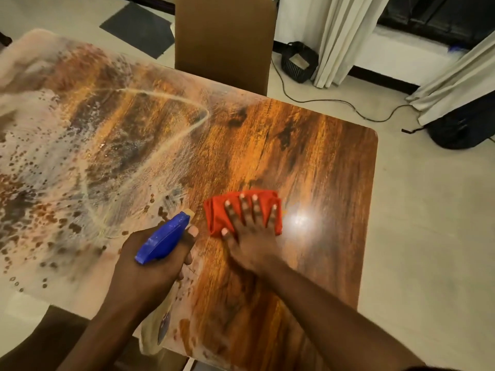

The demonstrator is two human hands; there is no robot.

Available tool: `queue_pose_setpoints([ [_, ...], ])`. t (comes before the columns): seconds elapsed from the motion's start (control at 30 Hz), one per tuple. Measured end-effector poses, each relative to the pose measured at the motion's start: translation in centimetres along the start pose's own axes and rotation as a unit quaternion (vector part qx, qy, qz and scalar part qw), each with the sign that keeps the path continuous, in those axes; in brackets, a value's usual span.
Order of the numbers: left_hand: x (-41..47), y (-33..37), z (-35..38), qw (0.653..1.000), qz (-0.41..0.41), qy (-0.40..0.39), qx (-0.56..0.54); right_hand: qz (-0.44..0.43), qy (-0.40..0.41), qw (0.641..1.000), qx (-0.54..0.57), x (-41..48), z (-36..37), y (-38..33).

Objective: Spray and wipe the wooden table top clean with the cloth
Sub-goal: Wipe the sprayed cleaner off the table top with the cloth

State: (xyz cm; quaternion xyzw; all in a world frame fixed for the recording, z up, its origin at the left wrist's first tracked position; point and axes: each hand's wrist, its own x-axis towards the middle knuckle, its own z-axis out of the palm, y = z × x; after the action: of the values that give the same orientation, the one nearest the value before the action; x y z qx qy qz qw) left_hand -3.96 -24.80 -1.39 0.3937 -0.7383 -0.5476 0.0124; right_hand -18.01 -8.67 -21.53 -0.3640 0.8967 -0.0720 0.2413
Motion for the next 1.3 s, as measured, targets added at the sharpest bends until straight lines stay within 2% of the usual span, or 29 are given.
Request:
queue_pose_setpoints([
  [0.17, -2.5, -1.4, -0.1, 0.999, 0.012, 0.017, 0.025, -0.108, 0.018, 0.994, -0.018, -11.2, 6.1, -2.8],
  [0.33, -6.4, -2.5, -0.4, 0.999, 0.015, 0.027, 0.037, -0.147, -0.002, 0.986, -0.078, -20.5, 7.9, 1.5],
  [0.47, -11.3, -4.3, 0.5, 0.999, -0.006, 0.033, 0.034, -0.099, -0.015, 0.991, -0.089, -27.4, 7.6, 8.2],
  [0.6, -16.6, -6.4, 1.7, 0.996, -0.056, 0.072, 0.002, -0.059, -0.028, 0.992, -0.111, -30.8, 5.8, 14.2],
  [0.7, -19.6, -7.8, 1.2, 0.986, -0.102, 0.124, -0.033, 0.003, -0.042, 0.993, -0.108, -30.0, 4.0, 16.5],
  [0.8, -21.7, -8.7, 0.2, 0.977, -0.127, 0.156, -0.073, 0.096, -0.026, 0.992, -0.083, -25.1, 1.1, 17.1],
  [0.9, -23.1, -9.4, -1.1, 0.968, -0.135, 0.182, -0.11, 0.142, -0.012, 0.989, -0.039, -17.1, -1.3, 14.3],
  [1.0, -23.7, -9.8, -1.9, 0.963, -0.142, 0.191, -0.128, 0.128, -0.02, 0.991, -0.021, -10.2, -1.9, 8.6],
  [1.17, -23.7, -11.2, -3.9, 0.961, -0.136, 0.205, -0.129, -0.01, -0.072, 0.996, -0.057, -4.2, 0.4, -4.1],
  [1.3, -22.1, -11.3, -6.6, 0.962, -0.119, 0.219, -0.113, -0.139, -0.106, 0.979, -0.108, -3.9, 3.7, -13.9],
])
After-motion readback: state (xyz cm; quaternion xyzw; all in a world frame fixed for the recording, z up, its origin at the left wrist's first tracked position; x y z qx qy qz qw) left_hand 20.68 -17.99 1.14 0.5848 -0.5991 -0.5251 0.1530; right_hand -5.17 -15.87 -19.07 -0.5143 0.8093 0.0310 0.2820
